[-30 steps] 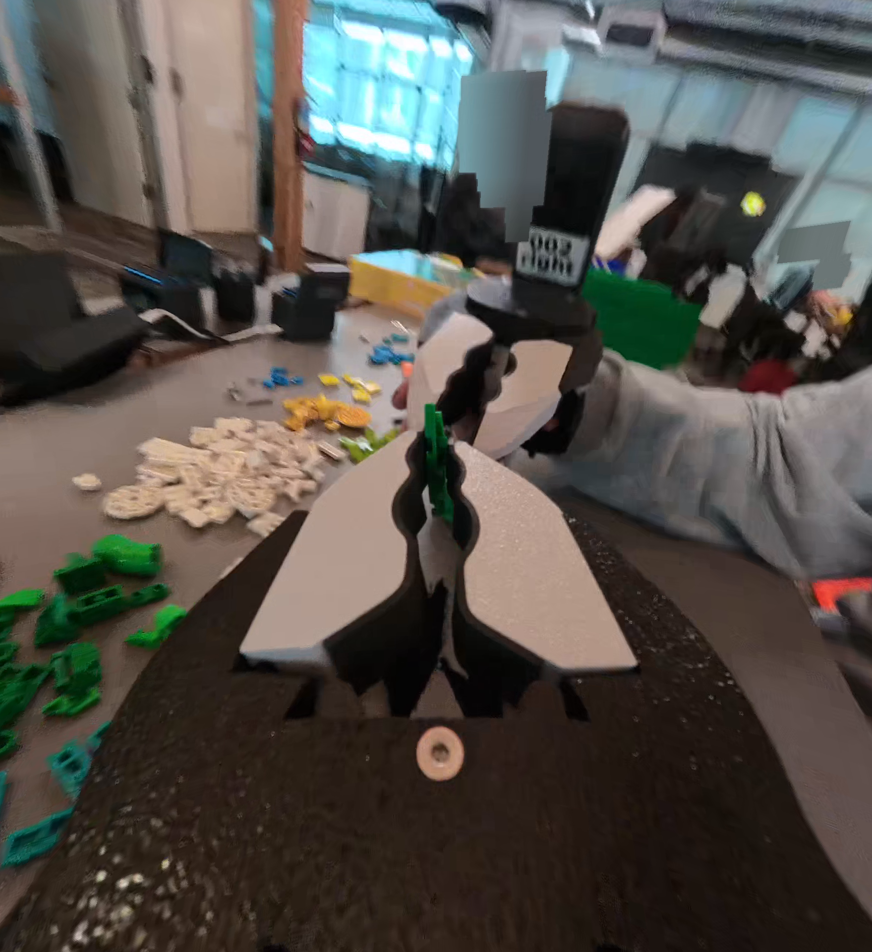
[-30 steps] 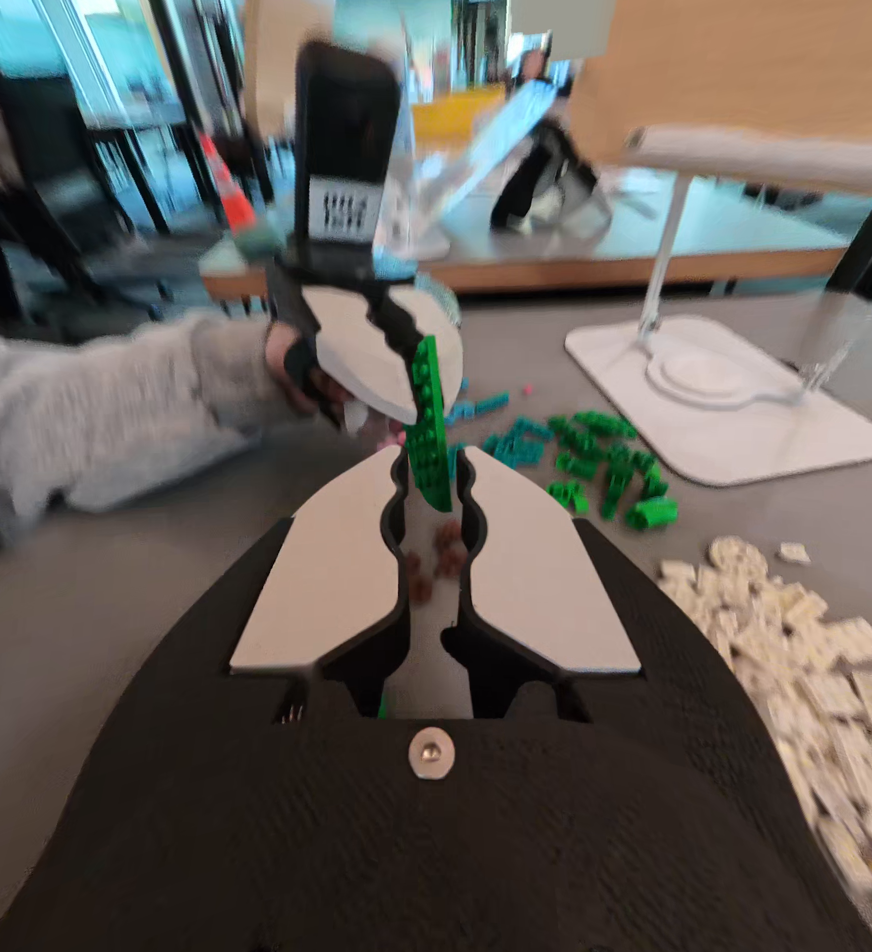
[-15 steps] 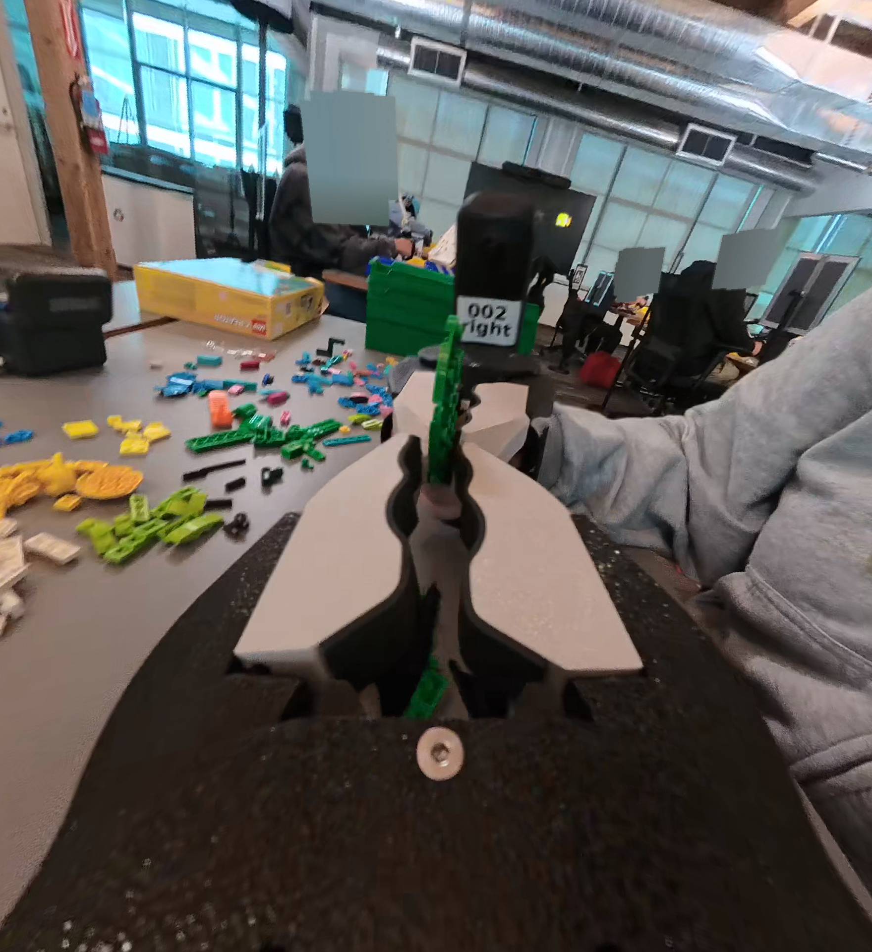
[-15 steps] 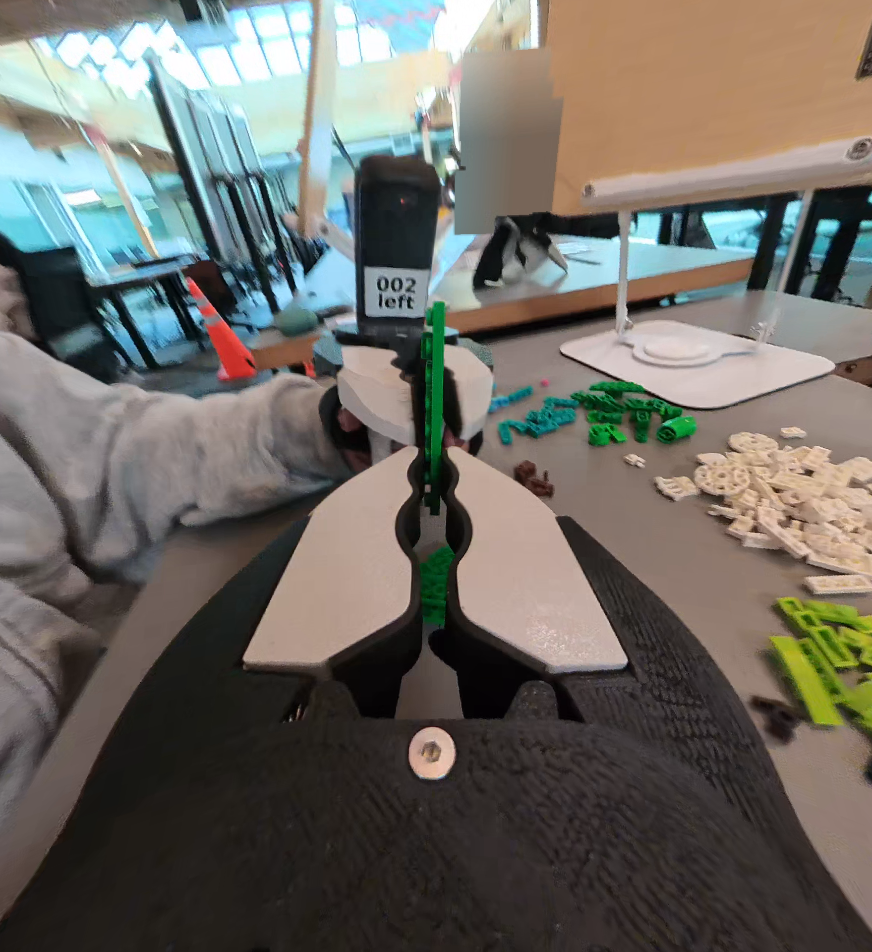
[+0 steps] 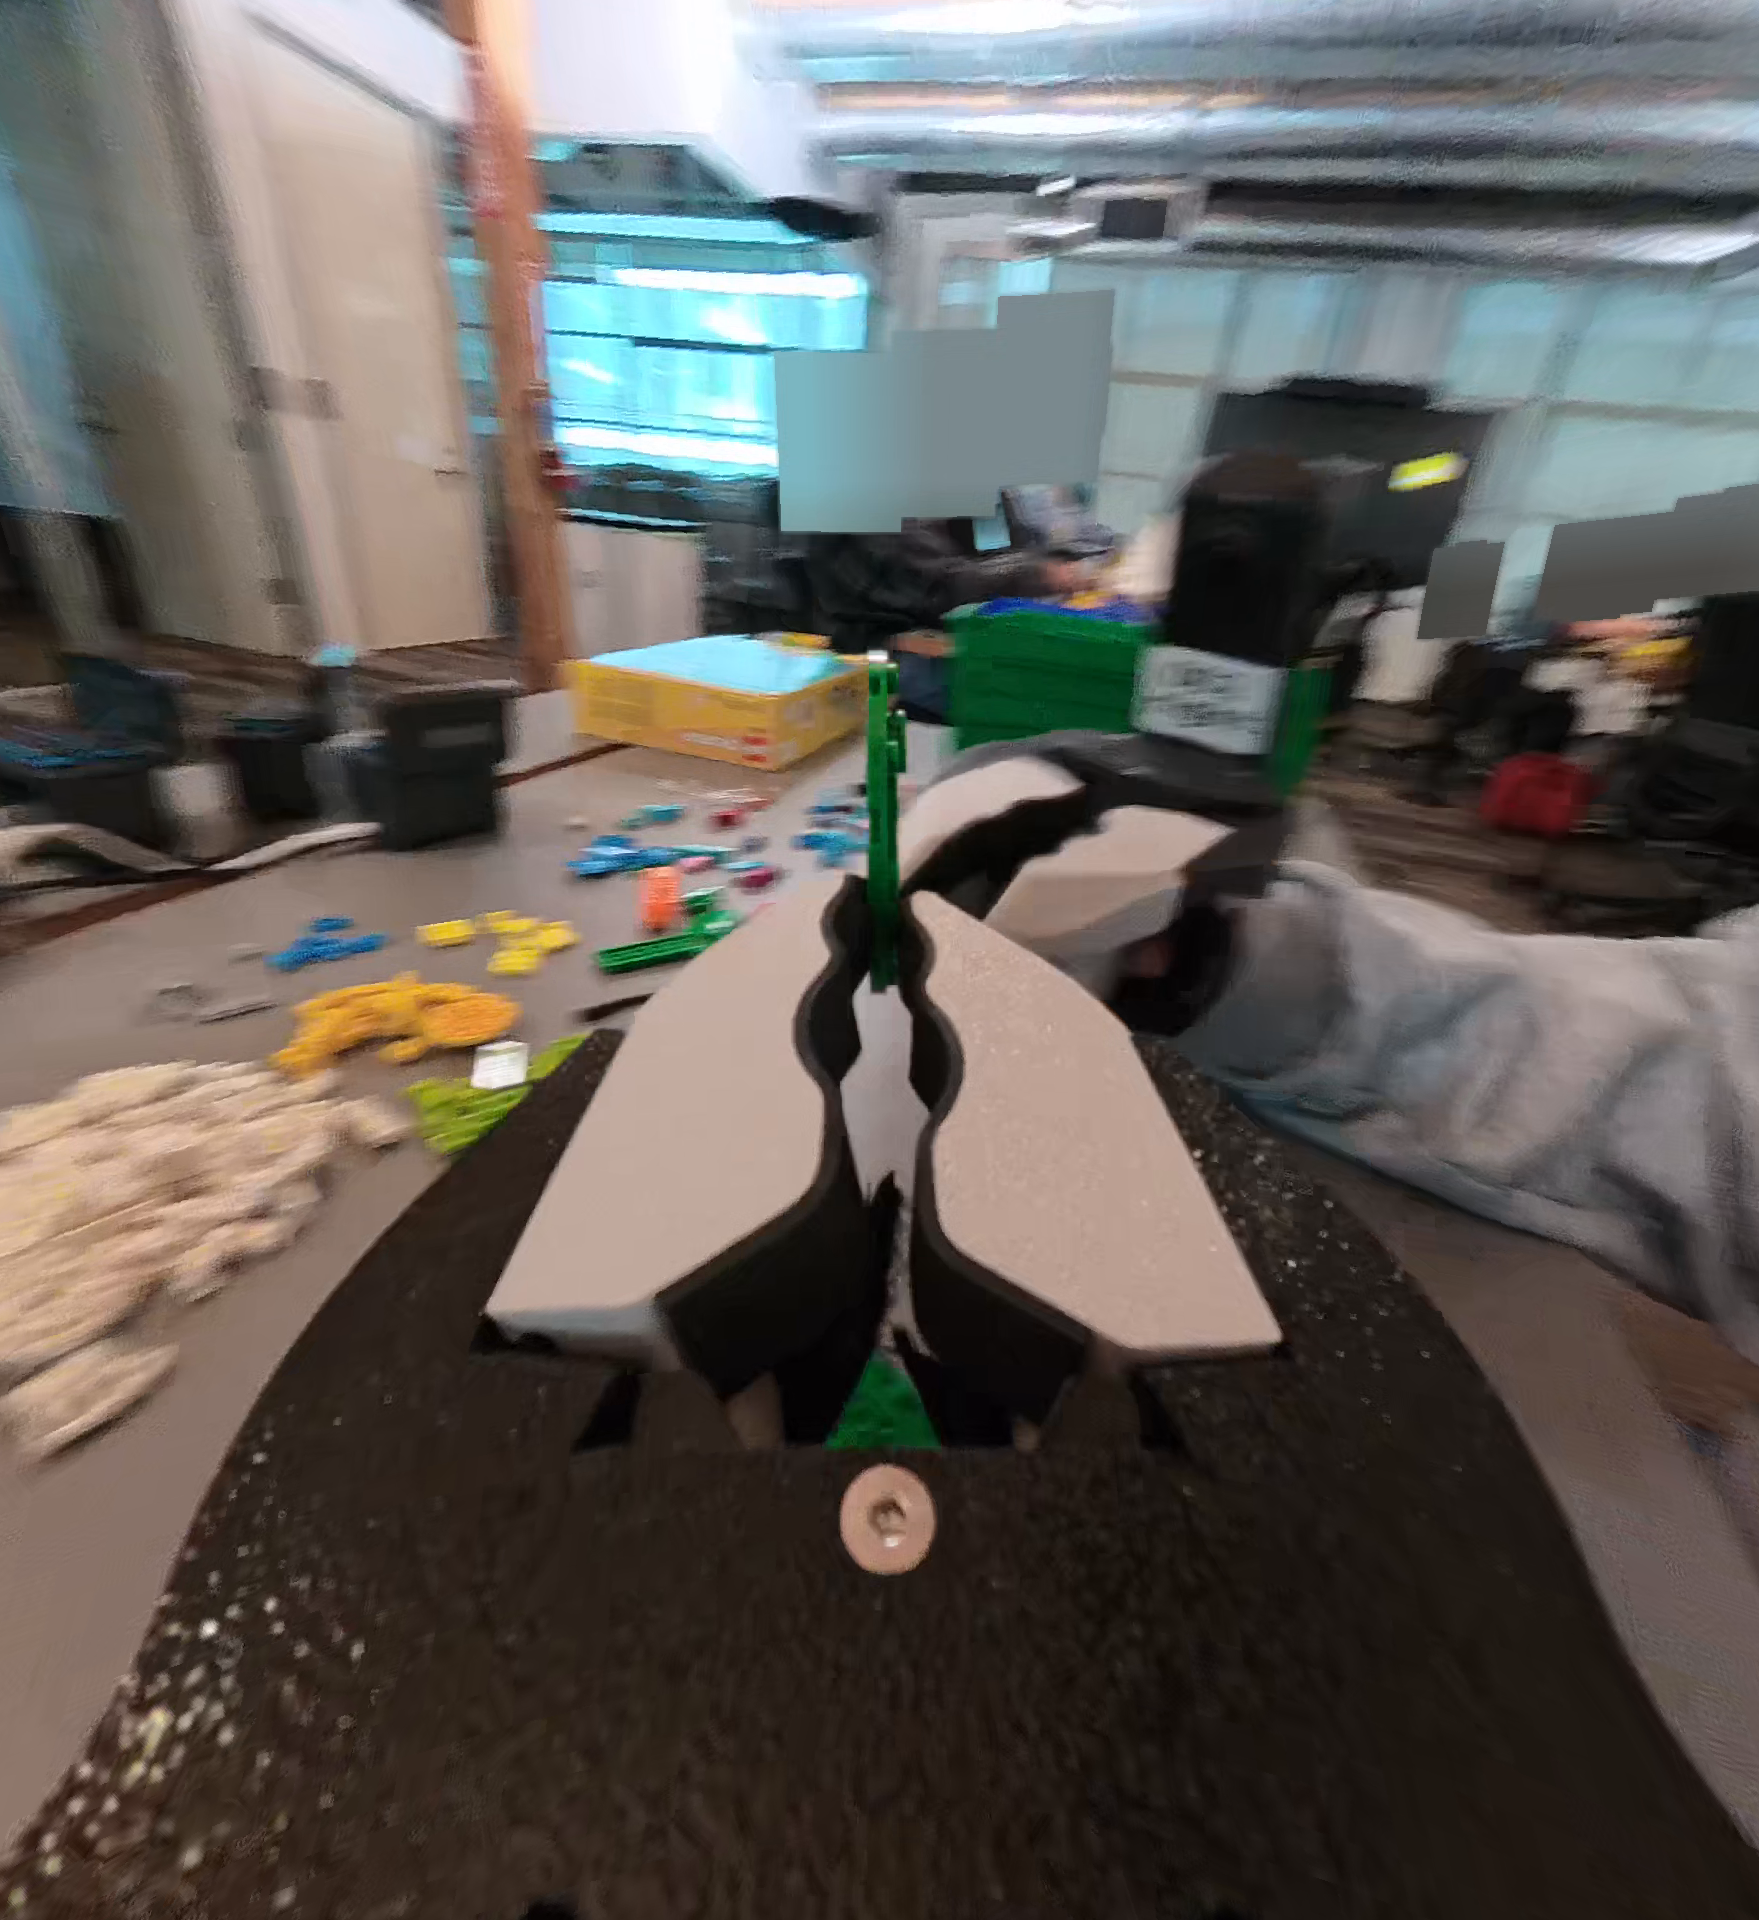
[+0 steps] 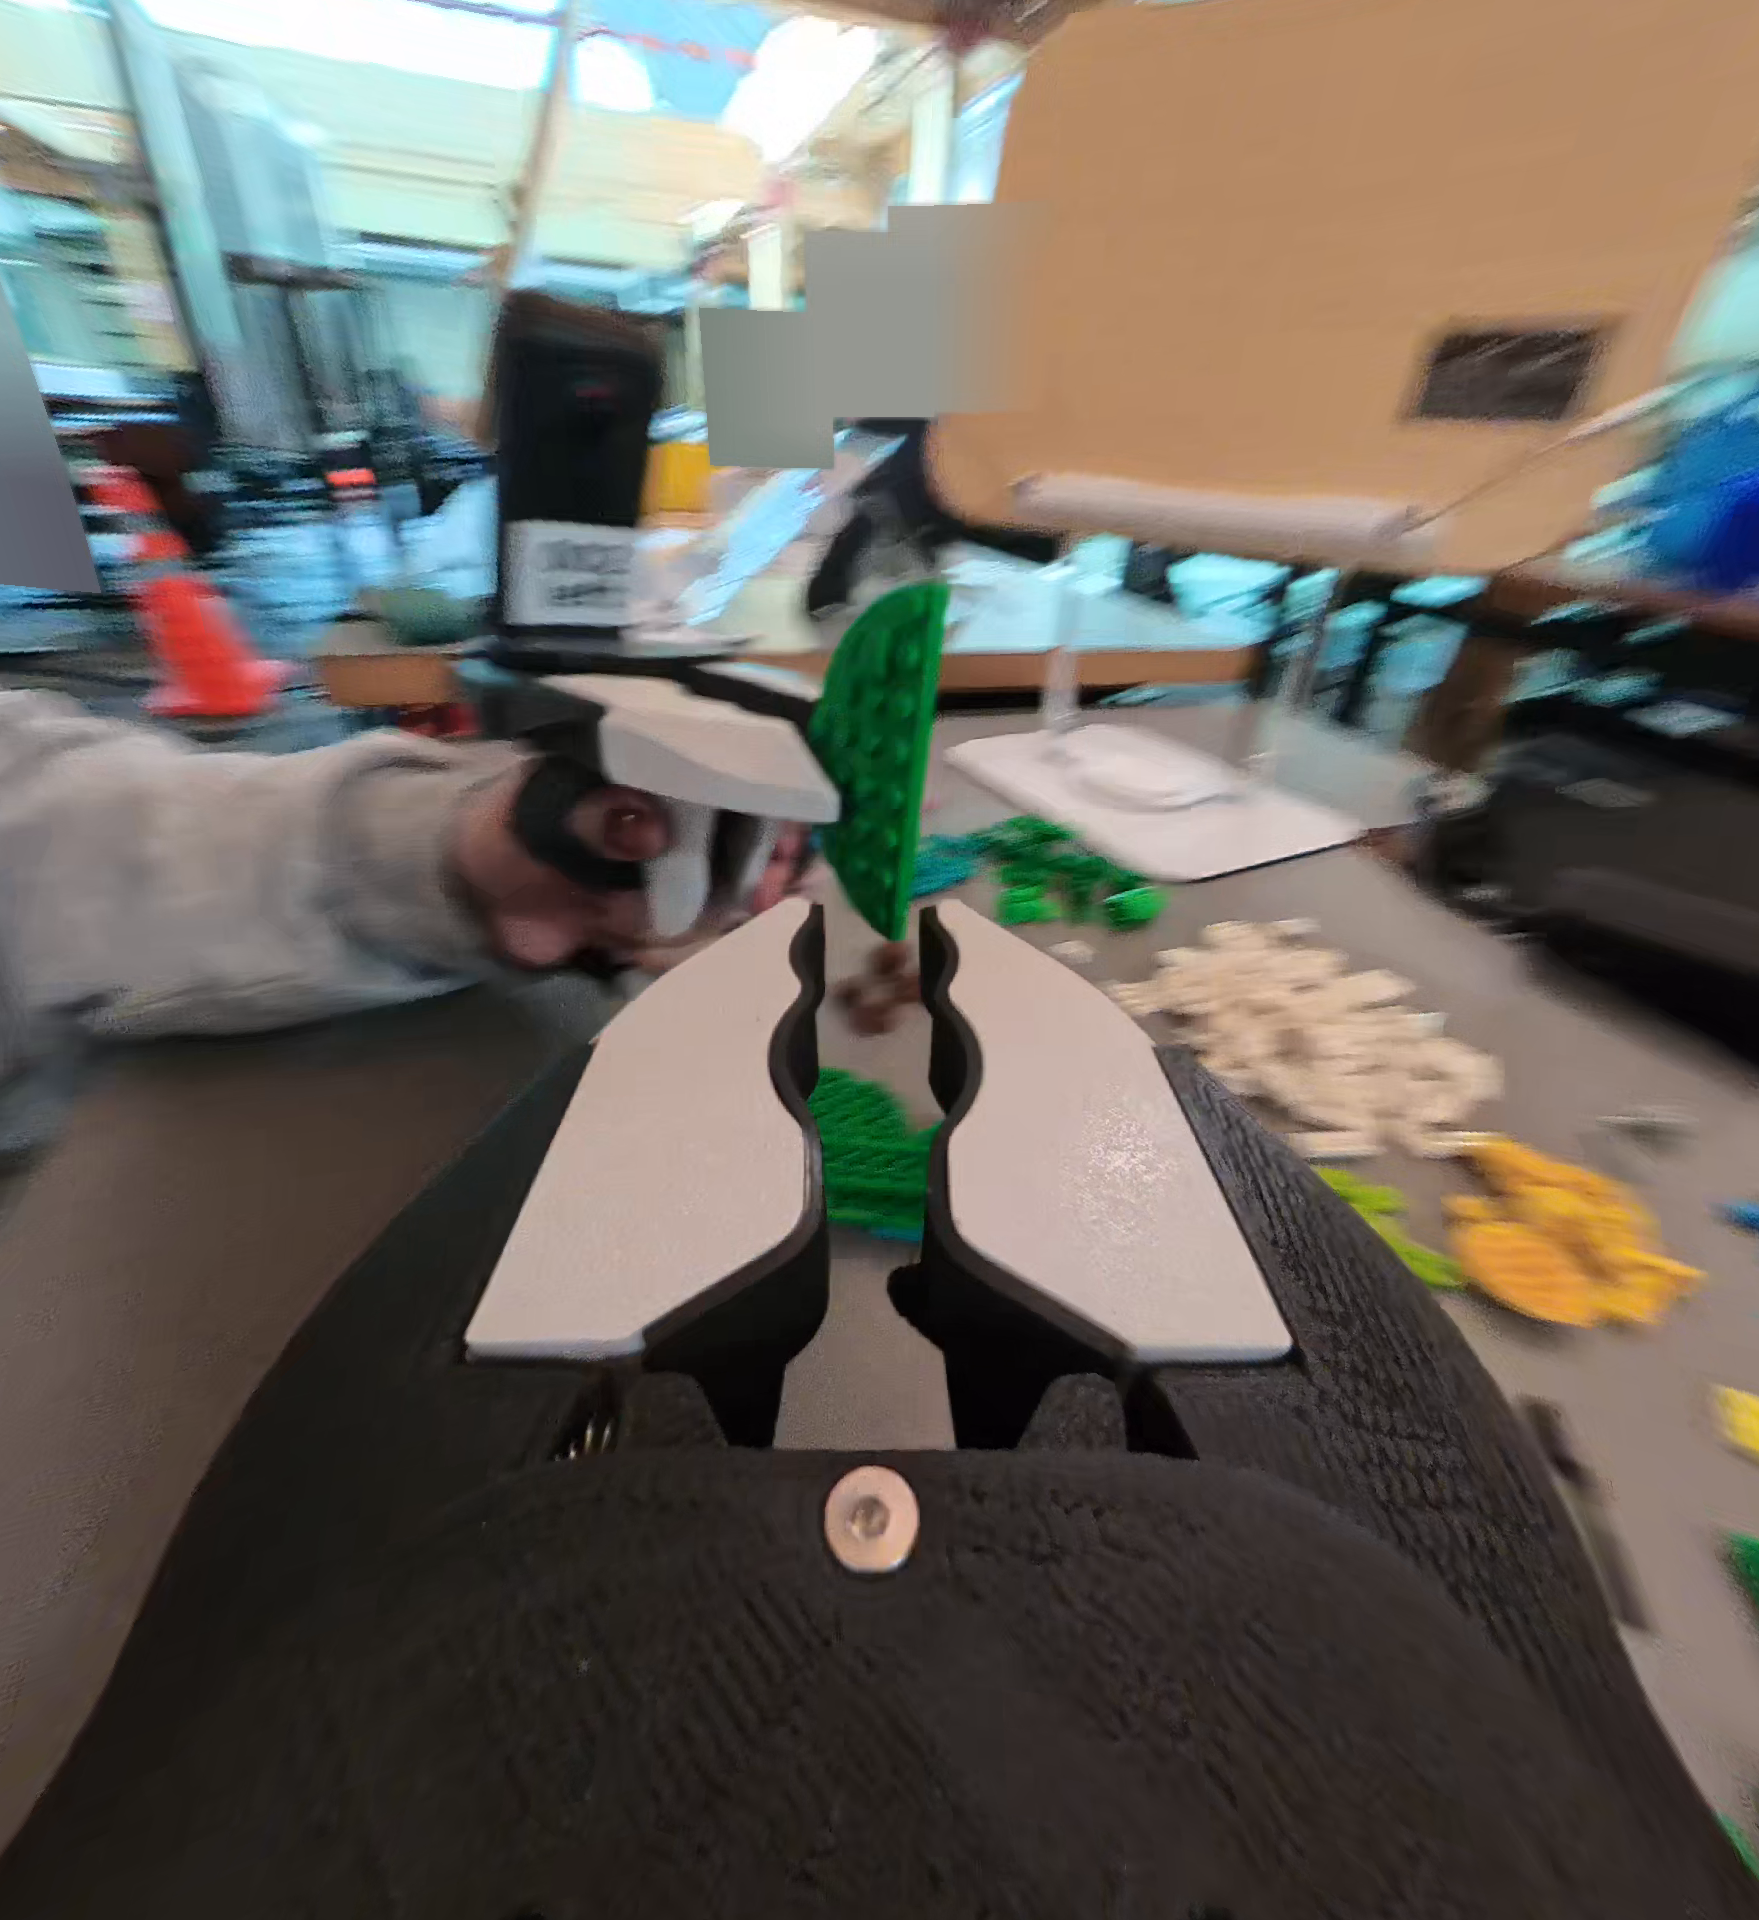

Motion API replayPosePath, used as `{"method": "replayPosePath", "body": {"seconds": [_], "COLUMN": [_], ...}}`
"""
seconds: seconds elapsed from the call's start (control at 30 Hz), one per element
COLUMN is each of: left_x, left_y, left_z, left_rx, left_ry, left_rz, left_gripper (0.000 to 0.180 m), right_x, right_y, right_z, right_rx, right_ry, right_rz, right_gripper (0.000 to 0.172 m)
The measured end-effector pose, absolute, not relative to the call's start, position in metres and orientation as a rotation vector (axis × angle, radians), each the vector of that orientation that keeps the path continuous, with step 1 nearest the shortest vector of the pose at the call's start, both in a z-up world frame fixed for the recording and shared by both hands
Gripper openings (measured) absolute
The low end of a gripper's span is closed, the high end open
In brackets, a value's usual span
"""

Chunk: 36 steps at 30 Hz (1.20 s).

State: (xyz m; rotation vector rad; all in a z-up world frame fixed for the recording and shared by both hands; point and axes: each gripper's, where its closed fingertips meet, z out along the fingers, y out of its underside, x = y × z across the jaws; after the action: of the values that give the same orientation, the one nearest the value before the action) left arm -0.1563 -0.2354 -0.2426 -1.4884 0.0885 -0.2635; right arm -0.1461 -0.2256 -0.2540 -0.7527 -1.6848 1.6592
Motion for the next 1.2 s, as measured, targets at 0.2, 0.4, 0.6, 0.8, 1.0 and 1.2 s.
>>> {"method": "replayPosePath", "body": {"seconds": [0.2, 0.4, 0.6, 0.8, 1.0, 1.2], "left_x": [-0.195, -0.188, -0.184, -0.181, -0.183, -0.181], "left_y": [-0.237, -0.228, -0.225, -0.224, -0.225, -0.231], "left_z": [-0.261, -0.285, -0.291, -0.29, -0.286, -0.268], "left_rx": [-1.676, -1.772, -1.797, -1.773, -1.722, -1.593], "left_ry": [0.06, 0.099, 0.124, 0.124, 0.078, 0.036], "left_rz": [0.268, 0.247, 0.264, 0.215, 0.149, 0.049], "left_gripper": [0.005, 0.005, 0.005, 0.005, 0.005, 0.005], "right_x": [-0.159, -0.172, -0.177, -0.178, -0.171, -0.157], "right_y": [-0.155, -0.165, -0.167, -0.17, -0.18, -0.183], "right_z": [-0.227, -0.246, -0.25, -0.253, -0.252, -0.249], "right_rx": [-0.772, -0.723, -0.726, -0.716, -0.64, -0.516], "right_ry": [-1.161, -1.191, -1.21, -1.231, -1.274, -1.313], "right_rz": [1.144, 0.985, 0.982, 0.982, 0.986, 0.929], "right_gripper": [0.003, 0.0, 0.0, 0.0, 0.0, 0.0]}}
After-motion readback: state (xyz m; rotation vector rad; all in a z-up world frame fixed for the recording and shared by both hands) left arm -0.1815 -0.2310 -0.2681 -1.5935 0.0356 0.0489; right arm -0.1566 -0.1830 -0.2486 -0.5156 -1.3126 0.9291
